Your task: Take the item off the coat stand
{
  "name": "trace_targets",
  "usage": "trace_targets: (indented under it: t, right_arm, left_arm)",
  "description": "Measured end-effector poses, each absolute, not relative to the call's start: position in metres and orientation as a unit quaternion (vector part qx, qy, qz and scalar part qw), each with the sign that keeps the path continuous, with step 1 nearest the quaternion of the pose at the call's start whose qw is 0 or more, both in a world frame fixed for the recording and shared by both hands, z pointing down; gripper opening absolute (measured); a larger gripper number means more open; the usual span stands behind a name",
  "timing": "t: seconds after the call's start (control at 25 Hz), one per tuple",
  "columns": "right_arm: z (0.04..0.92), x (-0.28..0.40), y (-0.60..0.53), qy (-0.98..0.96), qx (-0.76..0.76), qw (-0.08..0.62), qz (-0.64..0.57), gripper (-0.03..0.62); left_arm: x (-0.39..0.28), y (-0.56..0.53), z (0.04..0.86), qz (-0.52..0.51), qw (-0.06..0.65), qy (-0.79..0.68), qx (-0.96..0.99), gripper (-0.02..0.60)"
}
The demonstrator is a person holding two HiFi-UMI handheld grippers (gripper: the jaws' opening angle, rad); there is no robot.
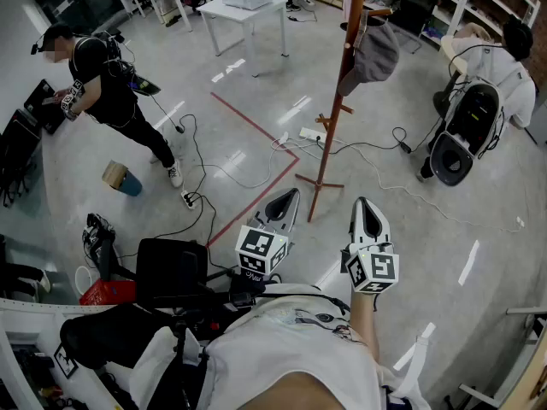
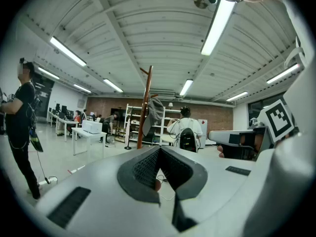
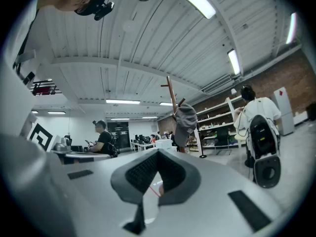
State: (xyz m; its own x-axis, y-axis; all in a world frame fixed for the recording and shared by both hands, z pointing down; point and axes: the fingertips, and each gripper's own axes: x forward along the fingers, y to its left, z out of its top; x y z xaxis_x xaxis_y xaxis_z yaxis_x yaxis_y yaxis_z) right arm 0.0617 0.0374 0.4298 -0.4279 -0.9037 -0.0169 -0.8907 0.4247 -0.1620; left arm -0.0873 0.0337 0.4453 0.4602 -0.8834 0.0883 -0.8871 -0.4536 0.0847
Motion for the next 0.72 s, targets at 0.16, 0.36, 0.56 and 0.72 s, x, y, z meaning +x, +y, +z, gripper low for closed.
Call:
trace_targets:
  t: [0.16, 0.36, 0.56, 0.72]
  right_arm:
    - [0.435, 0.070, 0.033, 0.843, -0.532, 0.046, -0.072, 0.003]
    - [0.433, 0.079, 0.036, 0.852, -0.517, 0.041, -0.066, 0.003]
    - [0.442, 0.095, 0.038, 0.861, -0.502, 0.032, -0.074, 0.003]
    - [0.450, 0.101, 0.044, 0.872, -0.482, 0.029, -0.082, 0.003]
  left_arm:
    - [-0.076, 0.029, 0.446, 0.022, 0.064, -0.518, 0.853, 0.003]
    - [-0.066, 0.028, 0.447, 0.030, 0.067, -0.522, 0.850, 0.003]
    - [-0.046, 0.025, 0.453, 0.029, 0.074, -0.518, 0.852, 0.003]
    - [-0.032, 0.027, 0.464, 0.030, 0.083, -0.511, 0.855, 0.003]
